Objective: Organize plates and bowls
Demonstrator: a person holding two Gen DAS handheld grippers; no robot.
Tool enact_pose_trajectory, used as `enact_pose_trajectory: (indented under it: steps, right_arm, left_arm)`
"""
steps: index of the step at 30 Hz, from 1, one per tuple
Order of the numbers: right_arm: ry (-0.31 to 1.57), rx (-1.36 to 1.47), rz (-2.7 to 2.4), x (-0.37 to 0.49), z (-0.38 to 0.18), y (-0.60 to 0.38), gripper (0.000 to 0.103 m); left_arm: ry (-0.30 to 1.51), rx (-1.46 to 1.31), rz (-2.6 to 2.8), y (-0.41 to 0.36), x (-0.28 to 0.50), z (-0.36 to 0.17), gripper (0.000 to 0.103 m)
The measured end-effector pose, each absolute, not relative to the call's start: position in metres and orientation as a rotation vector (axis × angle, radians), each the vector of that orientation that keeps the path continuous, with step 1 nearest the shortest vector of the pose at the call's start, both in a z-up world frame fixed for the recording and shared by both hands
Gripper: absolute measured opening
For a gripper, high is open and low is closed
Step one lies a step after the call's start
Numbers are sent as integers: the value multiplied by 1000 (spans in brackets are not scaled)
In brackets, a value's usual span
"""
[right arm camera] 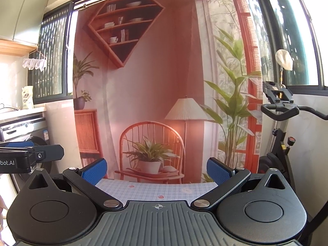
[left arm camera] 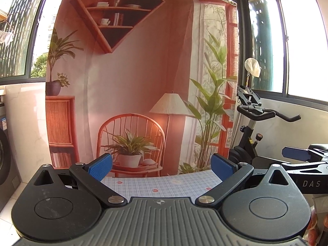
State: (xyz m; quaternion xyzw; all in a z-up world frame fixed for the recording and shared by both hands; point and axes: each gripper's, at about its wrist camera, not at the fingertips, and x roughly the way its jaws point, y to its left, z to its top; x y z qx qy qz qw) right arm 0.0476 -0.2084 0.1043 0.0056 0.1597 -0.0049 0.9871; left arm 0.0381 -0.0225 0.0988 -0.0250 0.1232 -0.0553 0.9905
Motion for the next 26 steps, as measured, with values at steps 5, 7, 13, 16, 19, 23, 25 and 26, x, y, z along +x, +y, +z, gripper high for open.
enact_pose_trajectory:
  steps: [5, 7, 13, 16, 19, 23, 25, 26]
  right_arm:
    - [327, 15, -12, 48, 102, -208, 103]
    - [329, 15, -13, 49, 103, -208, 103]
    - [332, 15, -13, 49, 102, -208, 103]
    - [333, 14, -12, 49, 101, -208, 103]
    - [333, 15, -12, 49, 100, -207, 103]
    - [333, 15, -12, 49, 101, -208, 103]
    - [334, 15, -12, 49, 101, -208, 103]
    - [333, 15, -12, 49, 101, -208, 103]
  left_arm:
    - [264, -60, -110, -21, 40, 98, 103]
    - [266, -59, -108, -21, 40, 98, 103]
    - [271, -58, -107, -19, 40, 98, 103]
    - [276, -59, -105, -18, 41, 98, 103]
    - [280, -61, -109, -17, 42, 98, 103]
    - [275, -59, -112, -17, 42, 98, 103]
    - [272, -57, -111, -17, 42, 98, 103]
    - [272, -57, -109, -16, 42, 98, 103]
